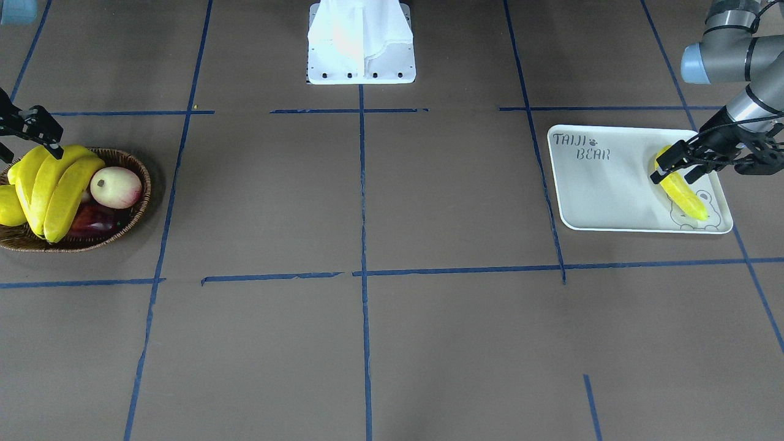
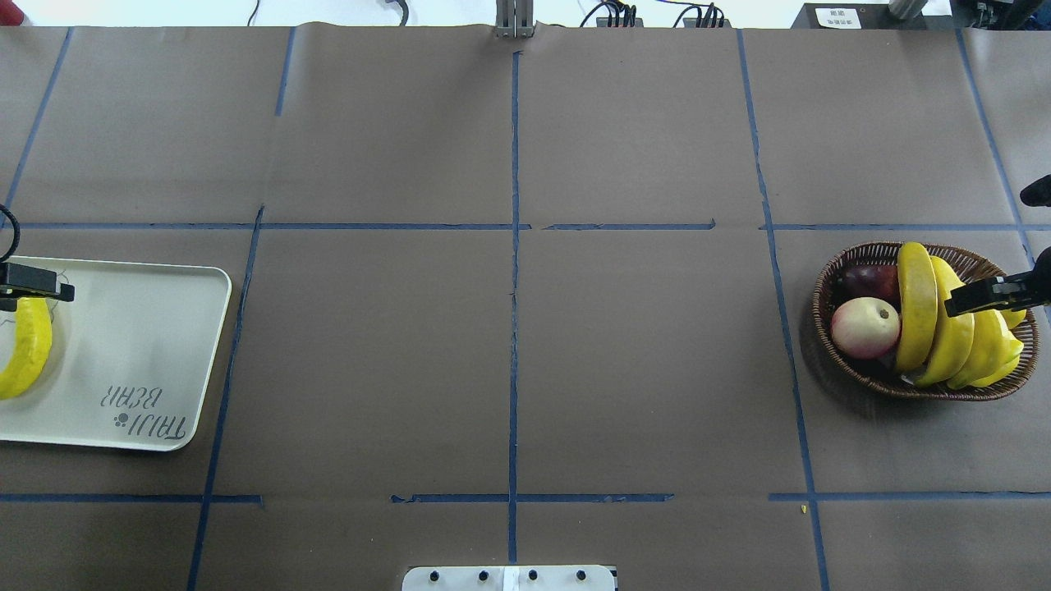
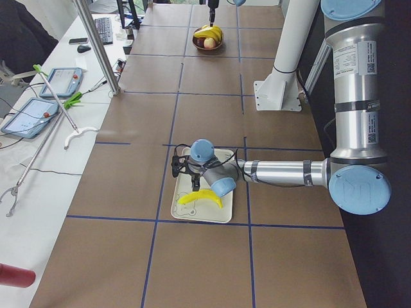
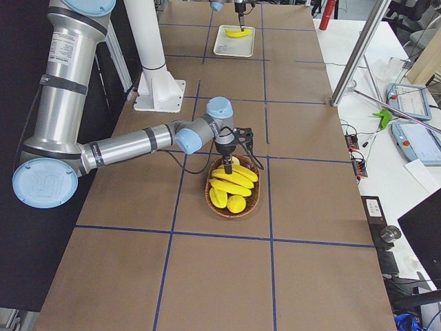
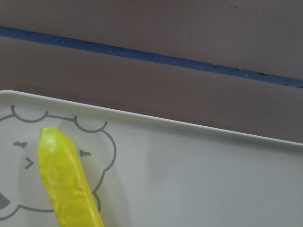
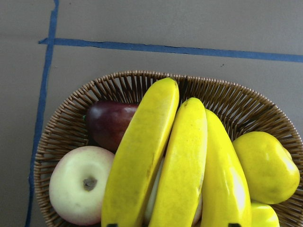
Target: Transfer all bananas from basket to plate
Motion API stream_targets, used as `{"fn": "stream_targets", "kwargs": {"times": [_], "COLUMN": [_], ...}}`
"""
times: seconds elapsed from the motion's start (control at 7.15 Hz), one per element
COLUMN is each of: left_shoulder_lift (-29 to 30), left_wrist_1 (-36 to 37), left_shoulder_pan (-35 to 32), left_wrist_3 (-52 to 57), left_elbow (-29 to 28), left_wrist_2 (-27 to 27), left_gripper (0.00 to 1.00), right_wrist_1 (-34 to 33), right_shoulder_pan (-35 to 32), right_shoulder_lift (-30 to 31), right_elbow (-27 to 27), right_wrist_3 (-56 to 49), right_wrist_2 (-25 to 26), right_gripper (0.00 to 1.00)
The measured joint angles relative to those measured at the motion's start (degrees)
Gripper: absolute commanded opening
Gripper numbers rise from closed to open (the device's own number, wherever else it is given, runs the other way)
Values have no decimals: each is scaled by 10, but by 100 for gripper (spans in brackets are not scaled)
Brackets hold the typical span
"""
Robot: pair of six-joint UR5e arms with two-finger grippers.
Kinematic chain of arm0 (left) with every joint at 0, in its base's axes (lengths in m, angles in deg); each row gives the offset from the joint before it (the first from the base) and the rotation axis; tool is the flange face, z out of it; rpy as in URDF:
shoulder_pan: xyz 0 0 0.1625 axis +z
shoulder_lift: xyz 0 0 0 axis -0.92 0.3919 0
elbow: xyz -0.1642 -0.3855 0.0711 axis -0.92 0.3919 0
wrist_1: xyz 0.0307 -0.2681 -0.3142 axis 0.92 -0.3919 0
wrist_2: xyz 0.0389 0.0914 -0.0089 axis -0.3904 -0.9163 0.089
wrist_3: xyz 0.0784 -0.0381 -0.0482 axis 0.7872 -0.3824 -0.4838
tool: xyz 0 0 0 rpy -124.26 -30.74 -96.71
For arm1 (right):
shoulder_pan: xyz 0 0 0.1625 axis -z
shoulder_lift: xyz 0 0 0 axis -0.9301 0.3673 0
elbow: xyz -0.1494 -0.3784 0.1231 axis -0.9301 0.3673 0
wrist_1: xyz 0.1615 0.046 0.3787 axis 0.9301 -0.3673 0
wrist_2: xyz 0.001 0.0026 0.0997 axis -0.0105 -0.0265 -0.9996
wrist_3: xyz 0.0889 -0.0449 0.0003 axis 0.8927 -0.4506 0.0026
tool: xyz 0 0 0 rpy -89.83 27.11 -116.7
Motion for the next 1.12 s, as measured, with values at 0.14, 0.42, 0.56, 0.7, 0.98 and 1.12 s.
{"fn": "stream_targets", "kwargs": {"times": [0.14, 0.42, 0.56, 0.7, 0.98, 1.12], "left_shoulder_lift": [3, 6, 7, 7, 10, 10], "left_wrist_1": [0, 0, 0, 0, 0, 0], "left_shoulder_pan": [0, 0, 0, 1, 1, 1], "left_wrist_3": [-1, -2, -2, -2, -2, -2], "left_elbow": [-2, -3, -3, -3, -3, -4], "left_wrist_2": [0, -1, -1, -2, -1, -1], "left_gripper": [99, 99, 99, 99, 99, 99], "right_wrist_1": [-1, -3, -3, -3, -5, -5], "right_shoulder_pan": [2, 14, 18, 19, 18, 18], "right_shoulder_lift": [-3, -20, -25, -27, -24, -23], "right_elbow": [9, 24, 32, 36, 40, 40], "right_wrist_3": [0, 0, 0, -1, -6, -8], "right_wrist_2": [-3, -6, -7, -9, -10, -10], "right_gripper": [73, 66, 66, 66, 66, 66]}}
